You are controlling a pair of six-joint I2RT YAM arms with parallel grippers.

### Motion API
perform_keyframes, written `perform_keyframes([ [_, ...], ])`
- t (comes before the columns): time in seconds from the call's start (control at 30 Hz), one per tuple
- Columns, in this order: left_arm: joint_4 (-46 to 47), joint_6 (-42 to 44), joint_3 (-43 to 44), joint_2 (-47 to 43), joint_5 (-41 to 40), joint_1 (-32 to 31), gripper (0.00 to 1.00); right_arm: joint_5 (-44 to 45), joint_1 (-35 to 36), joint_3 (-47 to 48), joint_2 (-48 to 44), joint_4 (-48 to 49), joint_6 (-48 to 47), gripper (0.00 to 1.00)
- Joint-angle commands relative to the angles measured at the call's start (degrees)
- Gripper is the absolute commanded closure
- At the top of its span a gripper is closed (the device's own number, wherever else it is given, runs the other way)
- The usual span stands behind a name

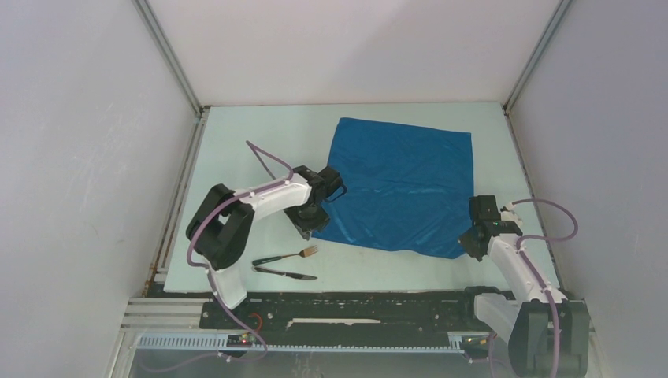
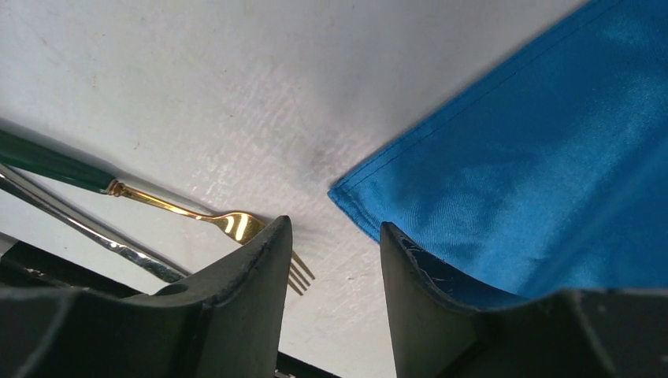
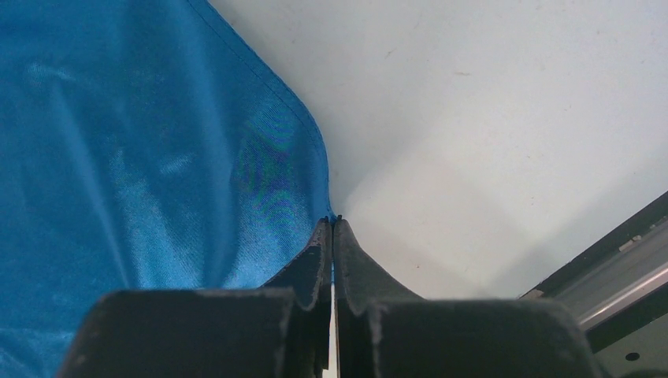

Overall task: Fold the napkin into a case and place the utensils inside
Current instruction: Pick up the flattened napkin from the center of the board.

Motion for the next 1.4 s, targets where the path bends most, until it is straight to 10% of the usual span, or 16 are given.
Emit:
perform_keyframes([
  [0.0, -1.3, -2.6, 3.1, 2.0, -1.0, -0.1, 0.47, 0.9, 0.4, -0.2, -0.6, 1.0, 0.1, 1.0],
  [0.77, 8.2, -3.2, -4.2, 4.1, 1.6, 1.5, 0.52, 1.0, 0.4, -0.2, -0.5, 0.8, 0.4, 1.0],
  [1.37, 14.3, 2.6, -7.3, -1.0, -4.1, 3.3, 1.0, 0.4, 1.9, 0.8, -2.9, -0.2, 0.1, 1.0],
])
